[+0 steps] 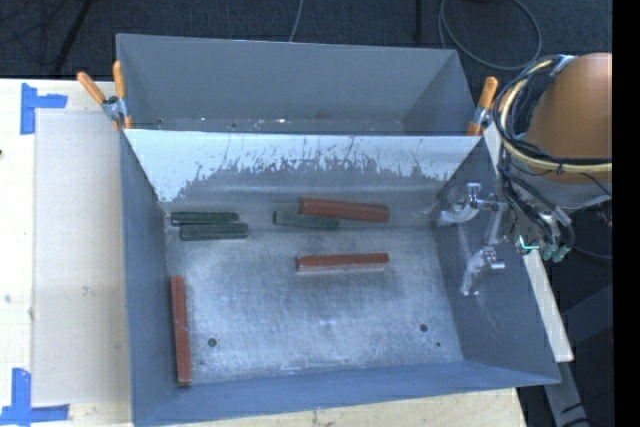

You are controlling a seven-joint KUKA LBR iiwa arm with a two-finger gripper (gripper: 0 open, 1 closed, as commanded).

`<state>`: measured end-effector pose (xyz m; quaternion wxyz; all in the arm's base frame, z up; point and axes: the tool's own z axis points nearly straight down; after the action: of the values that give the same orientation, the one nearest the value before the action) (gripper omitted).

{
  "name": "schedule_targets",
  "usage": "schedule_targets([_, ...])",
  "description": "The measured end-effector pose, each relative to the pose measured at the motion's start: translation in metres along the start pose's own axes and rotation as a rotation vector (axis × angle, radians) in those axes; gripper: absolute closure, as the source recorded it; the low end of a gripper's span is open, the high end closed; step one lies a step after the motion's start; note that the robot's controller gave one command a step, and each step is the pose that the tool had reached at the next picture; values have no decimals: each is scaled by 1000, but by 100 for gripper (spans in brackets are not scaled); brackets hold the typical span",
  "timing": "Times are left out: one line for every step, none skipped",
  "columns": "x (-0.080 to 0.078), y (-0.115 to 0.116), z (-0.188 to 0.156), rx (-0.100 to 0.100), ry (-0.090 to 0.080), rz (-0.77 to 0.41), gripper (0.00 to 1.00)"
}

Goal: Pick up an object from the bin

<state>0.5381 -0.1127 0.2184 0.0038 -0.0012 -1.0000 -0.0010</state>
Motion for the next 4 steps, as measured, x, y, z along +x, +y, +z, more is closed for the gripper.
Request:
schedule_targets([-1,0,-4,1,-7,-2,0])
schedule_targets([-21,21,31,5,-16,-47,0])
schedule_targets([-36,36,91,1,-12,21,0])
schedule_targets([-63,62,141,6,-20,-68,100])
